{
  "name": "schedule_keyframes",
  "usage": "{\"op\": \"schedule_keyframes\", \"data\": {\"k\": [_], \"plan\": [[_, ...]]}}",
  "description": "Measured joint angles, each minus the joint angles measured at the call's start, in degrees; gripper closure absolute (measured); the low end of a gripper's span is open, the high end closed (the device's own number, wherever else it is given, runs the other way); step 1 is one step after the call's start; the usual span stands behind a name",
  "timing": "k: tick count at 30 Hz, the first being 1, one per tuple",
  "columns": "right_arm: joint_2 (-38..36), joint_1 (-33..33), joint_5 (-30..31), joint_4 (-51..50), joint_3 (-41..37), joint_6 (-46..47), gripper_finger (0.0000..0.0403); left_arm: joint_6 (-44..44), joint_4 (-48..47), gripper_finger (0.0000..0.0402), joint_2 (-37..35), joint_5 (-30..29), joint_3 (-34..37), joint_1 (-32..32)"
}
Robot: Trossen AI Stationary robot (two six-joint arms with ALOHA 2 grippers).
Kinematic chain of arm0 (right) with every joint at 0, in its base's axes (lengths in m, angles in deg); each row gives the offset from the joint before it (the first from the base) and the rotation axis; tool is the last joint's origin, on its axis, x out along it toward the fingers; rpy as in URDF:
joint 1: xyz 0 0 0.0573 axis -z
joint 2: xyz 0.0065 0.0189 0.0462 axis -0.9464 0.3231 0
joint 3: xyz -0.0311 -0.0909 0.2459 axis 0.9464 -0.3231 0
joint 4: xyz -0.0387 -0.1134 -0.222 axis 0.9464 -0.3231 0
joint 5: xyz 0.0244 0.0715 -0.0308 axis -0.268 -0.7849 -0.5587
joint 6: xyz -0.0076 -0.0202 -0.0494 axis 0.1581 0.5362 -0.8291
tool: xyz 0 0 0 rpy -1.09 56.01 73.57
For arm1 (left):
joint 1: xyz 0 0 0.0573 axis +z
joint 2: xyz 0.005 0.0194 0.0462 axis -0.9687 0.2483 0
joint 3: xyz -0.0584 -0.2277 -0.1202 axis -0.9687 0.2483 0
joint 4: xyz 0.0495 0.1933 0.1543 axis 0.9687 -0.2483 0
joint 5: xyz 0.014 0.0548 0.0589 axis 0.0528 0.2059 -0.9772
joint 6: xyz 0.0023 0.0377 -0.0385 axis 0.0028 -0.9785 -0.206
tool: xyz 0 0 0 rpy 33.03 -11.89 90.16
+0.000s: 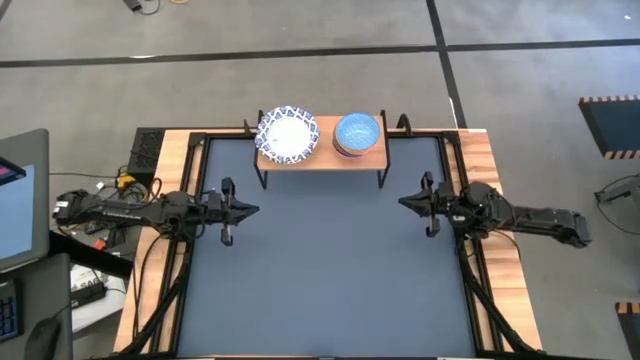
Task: Place and stack bowls onto a shelf
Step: Return to Home Position
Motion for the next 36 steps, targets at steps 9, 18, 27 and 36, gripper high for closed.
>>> {"op": "schedule_keyframes", "data": {"k": [9,18,27,36], "plan": [[-6.99,3.46,-2.63,-7.94,0.04,1.95,0.0385,1.78,-13.57,0.0401,-11.62,-0.7,0.05,0.0],[-8.21,-1.04,-0.98,-11.06,-1.07,-0.24,0.0369,3.65,-27.21,0.0401,-19.17,-1.24,0.1,-0.23],[-5.59,-1.78,0.9,-11.52,-1.11,-5.52,0.0358,3.58,-28.13,0.0401,-17.86,6.69,0.16,-1.32],[-2.71,-1.78,3.6,-11.74,-1.18,-4.2,0.0356,5.35,-26.99,0.0402,-13.94,0.83,0.16,-1.91]]}}
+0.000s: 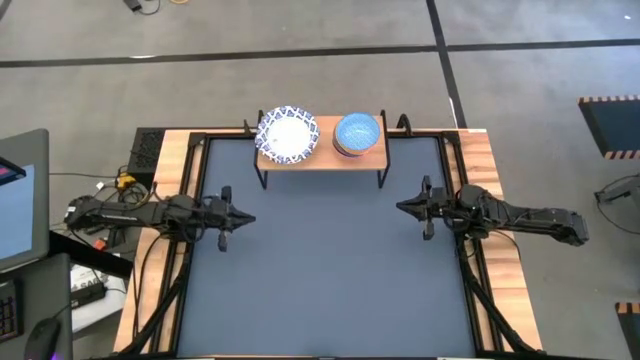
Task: Place and stack bowls onto a shelf
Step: Return to Home Position
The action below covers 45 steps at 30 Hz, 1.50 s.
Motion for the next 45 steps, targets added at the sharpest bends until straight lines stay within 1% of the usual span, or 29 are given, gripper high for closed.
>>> {"op": "schedule_keyframes", "data": {"k": [3,5,10,13,16,23,30,45], "plan": [[0.03,0.0,-0.03,0.96,0.0,0.64,0.0356,-0.69,-0.16,0.0401,-1.48,0.14,-0.25,-0.03],[-0.01,0.0,-0.02,1.57,0.05,0.51,0.0356,-1.18,-3.37,0.0402,-3.2,0.37,-1.3,-0.06],[-0.03,0.1,0.81,-0.1,0.19,-1.69,0.0356,-4.88,-5.18,0.0402,-9.44,1.17,-1.68,-0.06],[0.06,0.46,1.72,-1.45,0.32,0.19,0.0356,-6.07,-3.89,0.0402,-8.93,3.62,-1.07,-0.08],[0.12,0.76,1.79,-1.75,0.35,2.13,0.0356,-5.44,-1.38,0.0402,-7.09,4.44,-0.09,-0.1],[0.03,0.87,1.81,-1.38,0.33,2.68,0.0356,-6.48,-0.94,0.0402,-6.48,4.58,-0.05,-0.1],[0.03,0.87,1.77,-1.39,0.33,2.69,0.0356,-2.65,-0.81,0.0401,-6.5,4.55,0.0,-0.1],[0.03,0.87,1.68,-1.56,0.35,2.69,0.0356,-2.38,-0.77,0.0401,-6.48,4.55,0.07,-0.1]]}}
